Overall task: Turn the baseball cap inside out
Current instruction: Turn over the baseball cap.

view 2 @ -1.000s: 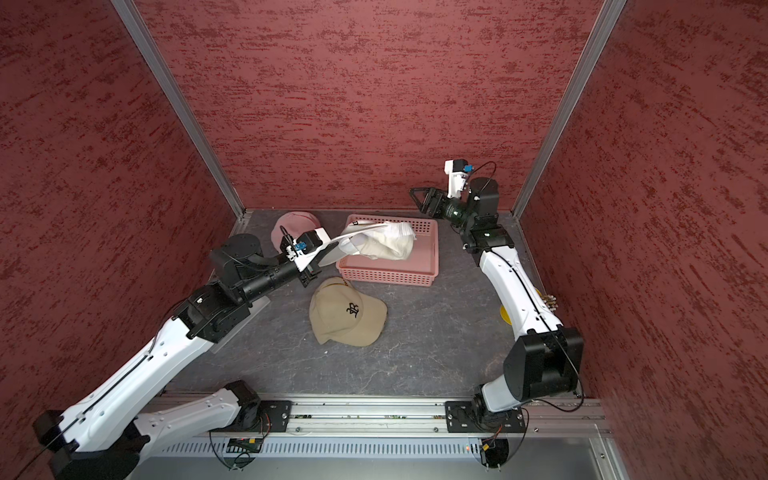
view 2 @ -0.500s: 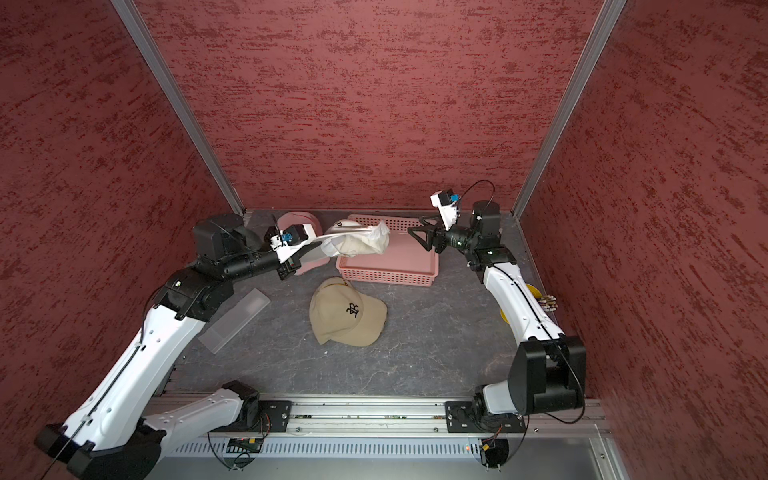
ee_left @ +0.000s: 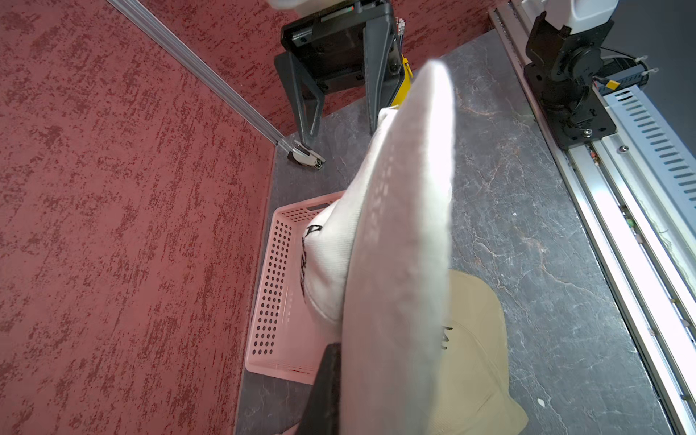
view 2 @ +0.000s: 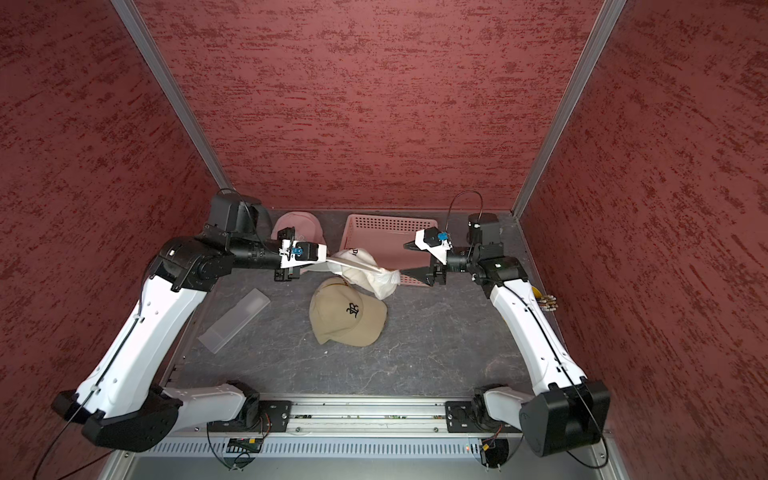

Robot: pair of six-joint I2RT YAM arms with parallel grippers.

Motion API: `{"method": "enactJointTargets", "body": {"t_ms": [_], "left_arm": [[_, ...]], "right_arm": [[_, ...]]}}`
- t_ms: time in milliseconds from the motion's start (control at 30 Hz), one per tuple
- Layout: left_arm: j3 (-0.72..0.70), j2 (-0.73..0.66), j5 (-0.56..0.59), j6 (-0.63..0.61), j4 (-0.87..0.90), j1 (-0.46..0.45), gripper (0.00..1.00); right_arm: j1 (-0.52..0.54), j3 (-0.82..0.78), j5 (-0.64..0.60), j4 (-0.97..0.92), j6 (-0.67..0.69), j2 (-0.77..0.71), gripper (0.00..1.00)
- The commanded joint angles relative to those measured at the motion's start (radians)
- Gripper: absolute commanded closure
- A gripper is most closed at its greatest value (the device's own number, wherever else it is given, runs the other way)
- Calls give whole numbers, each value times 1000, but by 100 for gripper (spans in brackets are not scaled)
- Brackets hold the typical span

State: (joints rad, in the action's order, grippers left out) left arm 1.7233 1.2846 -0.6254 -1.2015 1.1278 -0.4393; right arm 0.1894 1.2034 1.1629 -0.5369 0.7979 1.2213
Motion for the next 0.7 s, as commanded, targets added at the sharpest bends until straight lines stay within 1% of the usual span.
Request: {"method": "enactJointTargets", "body": {"t_ms": [0, 67, 167, 367, 500, 533, 600, 633, 667], "left_arm": [[31, 17, -20, -48, 57, -4, 100], [32, 22, -17, -47, 50, -4, 100], [37, 28, -22, -47, 43, -4, 100], [33, 28, -55, -45, 25, -4, 100], [18, 28, -56, -47, 3, -2, 100], [12, 27, -53, -46, -13, -1, 100], [-10, 20, -50, -30, -63, 8, 100], [-34, 12, -46, -9, -118, 17, 100], [-60, 0, -44, 14, -173, 27, 100]], "right_arm": [[22, 18, 66, -107, 128, -28, 30], [32, 19, 87, -132, 150, -26, 30], [57, 35, 82, -170, 179, -6, 30], [127, 106, -21, -245, 207, 87, 30], [146, 141, -11, -287, 231, 142, 33], [149, 143, -16, -290, 233, 155, 37], [151, 144, -29, -280, 220, 178, 51], [150, 139, -43, -259, 205, 188, 60], [151, 126, -59, -214, 166, 194, 66]]}}
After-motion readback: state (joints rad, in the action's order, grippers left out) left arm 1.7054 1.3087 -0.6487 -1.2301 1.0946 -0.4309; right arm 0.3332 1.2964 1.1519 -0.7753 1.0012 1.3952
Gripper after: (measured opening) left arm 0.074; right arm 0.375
